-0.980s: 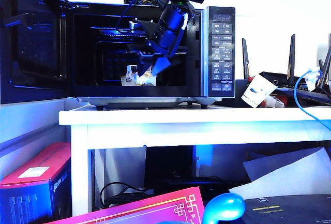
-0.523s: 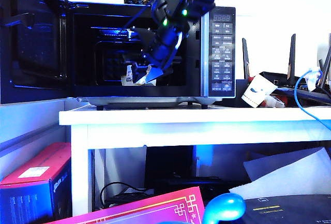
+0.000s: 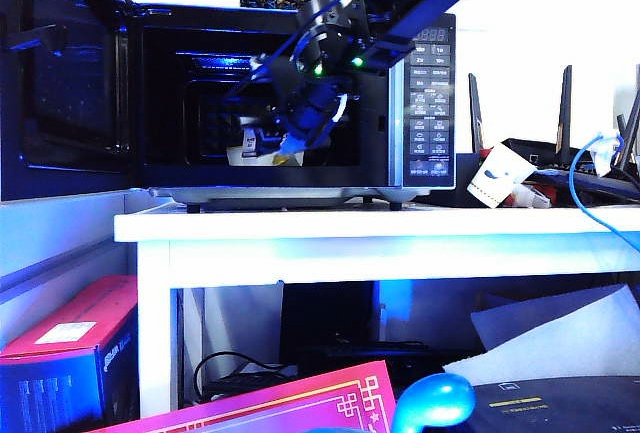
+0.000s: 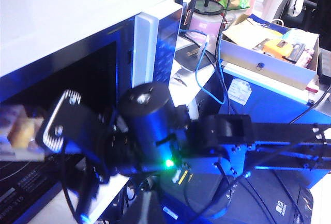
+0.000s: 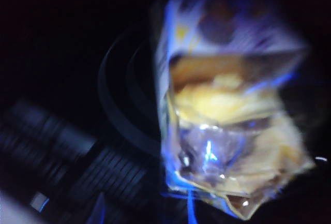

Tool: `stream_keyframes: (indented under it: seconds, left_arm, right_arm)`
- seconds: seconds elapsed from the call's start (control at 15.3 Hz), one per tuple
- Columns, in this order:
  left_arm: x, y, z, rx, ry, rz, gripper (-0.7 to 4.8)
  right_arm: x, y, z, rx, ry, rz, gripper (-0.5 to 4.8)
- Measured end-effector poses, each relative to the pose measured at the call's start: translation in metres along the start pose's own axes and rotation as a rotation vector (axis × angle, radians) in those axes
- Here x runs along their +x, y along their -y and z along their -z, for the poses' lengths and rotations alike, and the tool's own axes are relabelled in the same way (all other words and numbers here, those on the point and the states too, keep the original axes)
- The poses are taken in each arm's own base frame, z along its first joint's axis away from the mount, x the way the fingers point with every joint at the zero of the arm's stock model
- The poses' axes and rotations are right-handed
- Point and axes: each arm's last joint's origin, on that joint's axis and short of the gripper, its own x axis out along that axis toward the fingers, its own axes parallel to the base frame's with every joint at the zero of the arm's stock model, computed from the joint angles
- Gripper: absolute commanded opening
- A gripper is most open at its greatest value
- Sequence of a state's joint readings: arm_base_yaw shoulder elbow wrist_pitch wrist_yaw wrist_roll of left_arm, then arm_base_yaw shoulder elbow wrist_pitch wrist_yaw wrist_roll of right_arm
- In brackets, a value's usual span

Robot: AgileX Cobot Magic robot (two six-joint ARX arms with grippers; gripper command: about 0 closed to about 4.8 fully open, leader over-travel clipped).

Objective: Open the microwave door, place the box of snacks from the top of the microwave inside, then close the microwave door.

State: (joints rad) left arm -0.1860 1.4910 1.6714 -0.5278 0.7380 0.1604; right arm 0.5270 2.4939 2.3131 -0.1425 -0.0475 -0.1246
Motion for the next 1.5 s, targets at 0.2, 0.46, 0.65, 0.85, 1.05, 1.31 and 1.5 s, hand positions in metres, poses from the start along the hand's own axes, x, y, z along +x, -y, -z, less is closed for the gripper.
stream_keyframes:
  seconds: [0.2, 0.46, 0.65, 0.85, 1.05, 1.31, 1.5]
  left_arm:
    - [0.000, 0.000, 0.000, -0.002, -0.002, 0.000, -0.05]
    - [-0.004, 0.004, -0.002, 0.003, 0.004, -0.001, -0.05]
    - [-0.034, 0.026, -0.022, 0.019, 0.071, -0.048, -0.05]
    - [-0.085, 0.063, -0.033, 0.028, 0.084, -0.301, -0.05]
    - [-0.124, 0.087, -0.023, -0.008, -0.025, -0.662, -0.05]
    - [-0.120, 0.080, 0.004, -0.104, -0.330, -0.808, -0.05]
    - [-0.104, 0.067, 0.013, -0.144, -0.436, -0.765, -0.05]
  right_arm:
    - [0.002, 0.003, -0.002, -0.001, 0.051, -0.003, 2.20]
    - [0.000, 0.002, 0.000, 0.002, 0.004, -0.032, 2.19]
    - [-0.035, 0.003, -0.020, 0.013, -0.161, -0.050, 1.35]
    - [-0.107, 0.006, -0.077, 0.016, -0.196, -0.055, -0.05]
    - [-0.213, 0.010, -0.151, 0.002, -0.006, -0.029, -0.05]
    - [-0.364, 0.011, -0.215, -0.015, 0.342, 0.050, -0.05]
    - [-0.456, 0.008, -0.231, -0.017, 0.553, 0.073, -0.05]
